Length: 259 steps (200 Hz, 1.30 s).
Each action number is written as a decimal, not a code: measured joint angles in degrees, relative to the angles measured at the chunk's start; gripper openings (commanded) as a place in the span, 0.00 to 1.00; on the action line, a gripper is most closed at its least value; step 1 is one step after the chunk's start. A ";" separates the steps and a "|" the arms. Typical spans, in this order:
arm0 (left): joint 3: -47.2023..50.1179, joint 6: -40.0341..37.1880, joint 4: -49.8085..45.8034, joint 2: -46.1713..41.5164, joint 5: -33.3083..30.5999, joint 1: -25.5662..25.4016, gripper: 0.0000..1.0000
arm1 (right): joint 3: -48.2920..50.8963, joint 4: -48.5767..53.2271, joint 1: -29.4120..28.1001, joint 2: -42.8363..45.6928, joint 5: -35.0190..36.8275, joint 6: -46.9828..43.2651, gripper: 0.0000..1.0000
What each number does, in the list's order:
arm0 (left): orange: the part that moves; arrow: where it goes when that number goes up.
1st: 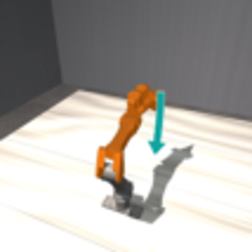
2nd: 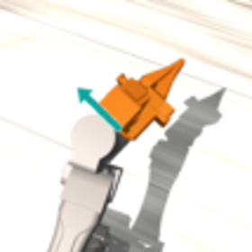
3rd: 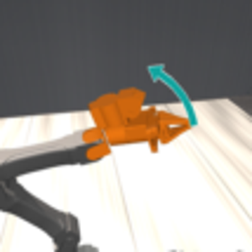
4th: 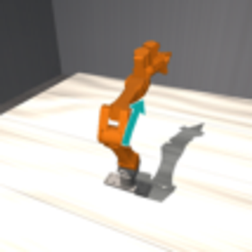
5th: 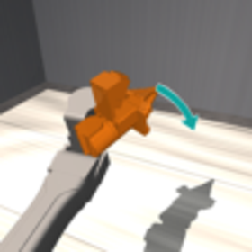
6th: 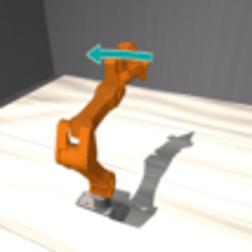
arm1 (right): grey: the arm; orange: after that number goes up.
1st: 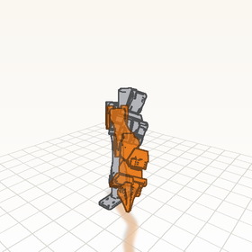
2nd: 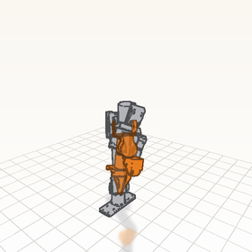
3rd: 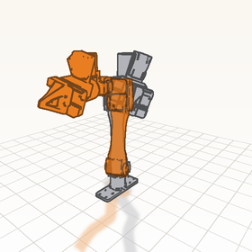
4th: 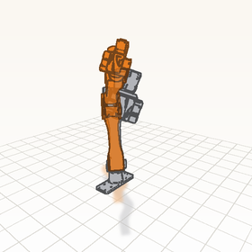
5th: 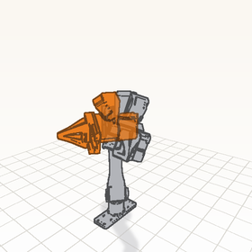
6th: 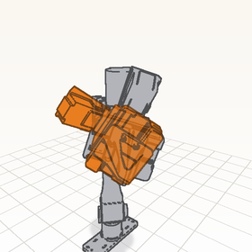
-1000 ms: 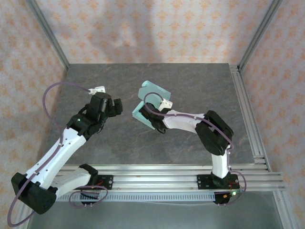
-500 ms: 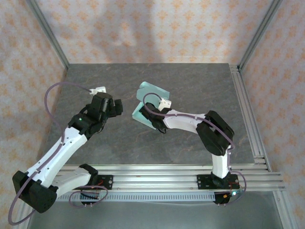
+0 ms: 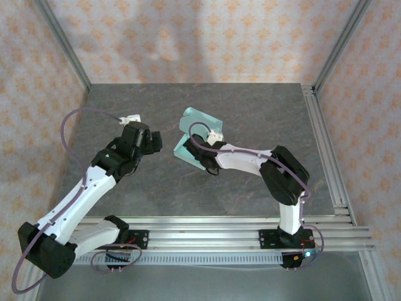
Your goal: Fold the paper box
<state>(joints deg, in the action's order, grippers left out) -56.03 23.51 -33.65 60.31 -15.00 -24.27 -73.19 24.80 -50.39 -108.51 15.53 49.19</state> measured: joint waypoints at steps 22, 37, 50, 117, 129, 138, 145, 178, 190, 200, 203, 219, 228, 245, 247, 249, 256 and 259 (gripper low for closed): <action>0.00 0.00 0.00 0.00 0.00 0.00 1.00 | 0.33 0.04 0.74 -0.07 -0.39 -0.90 0.51; 0.00 0.00 0.00 0.00 0.00 0.00 1.00 | 0.96 0.13 1.49 -0.07 -0.35 -1.55 0.50; 0.02 0.00 0.00 0.00 0.02 0.00 1.00 | 1.79 0.37 2.19 0.02 -0.35 -2.36 0.49; 0.37 0.44 0.17 0.85 1.11 0.00 1.00 | 7.19 2.89 6.82 5.25 0.09 -7.80 0.48; 0.37 0.42 0.52 1.18 1.55 0.00 1.00 | 7.41 3.48 7.76 6.19 0.11 -9.11 0.50; 0.37 0.39 0.90 1.60 2.29 0.00 1.00 | 7.50 3.45 8.37 6.73 0.04 -10.32 0.54; 0.37 0.37 1.20 2.05 2.95 0.00 1.00 | 7.72 3.15 8.76 7.21 -0.39 -11.63 0.57; 0.26 -2.49 3.30 5.49 9.79 0.00 1.00 | 10.75 -0.83 9.22 12.00 -6.29 -23.39 0.69; -0.37 -5.14 3.82 7.26 12.22 0.00 0.97 | 12.13 -2.21 9.20 14.82 -8.39 -28.44 0.71; -1.42 -8.09 4.00 8.94 13.86 -0.02 0.96 | 12.96 -2.82 9.60 17.55 -10.19 -32.28 0.72; -1.86 -9.14 4.02 9.46 14.40 -0.02 0.95 | 13.09 -2.89 9.75 18.21 -10.86 -33.51 0.73; -4.46 -14.84 4.39 12.09 17.03 -0.11 0.94 | 13.20 -3.26 11.82 22.12 -14.78 -39.23 0.74; -6.03 -18.08 4.63 13.27 18.71 -0.11 0.92 | 13.20 -3.43 13.62 24.09 -17.27 -41.94 0.74; -9.51 -23.21 4.72 15.56 21.55 -0.11 0.79 | 13.20 -3.80 17.57 27.39 -22.73 -46.51 0.74; -10.01 -23.43 4.76 16.00 21.92 -0.11 0.79 | 13.20 -3.85 18.21 27.80 -23.61 -47.32 0.74; -10.58 -24.41 4.68 16.33 22.43 -0.11 0.78 | 13.20 -3.87 18.60 28.02 -24.15 -47.74 0.74; -12.24 -25.90 4.68 17.53 23.52 -0.11 0.77 | 13.20 -3.89 20.46 29.14 -27.06 -50.03 0.75; -12.94 -26.56 4.55 17.99 23.93 -0.09 0.77 | 13.20 -3.85 21.18 29.49 -28.13 -50.90 0.75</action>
<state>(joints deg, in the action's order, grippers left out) -68.97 -3.05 -29.10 78.30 8.93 -24.36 -59.99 20.95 -29.21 -79.02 -12.60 -1.72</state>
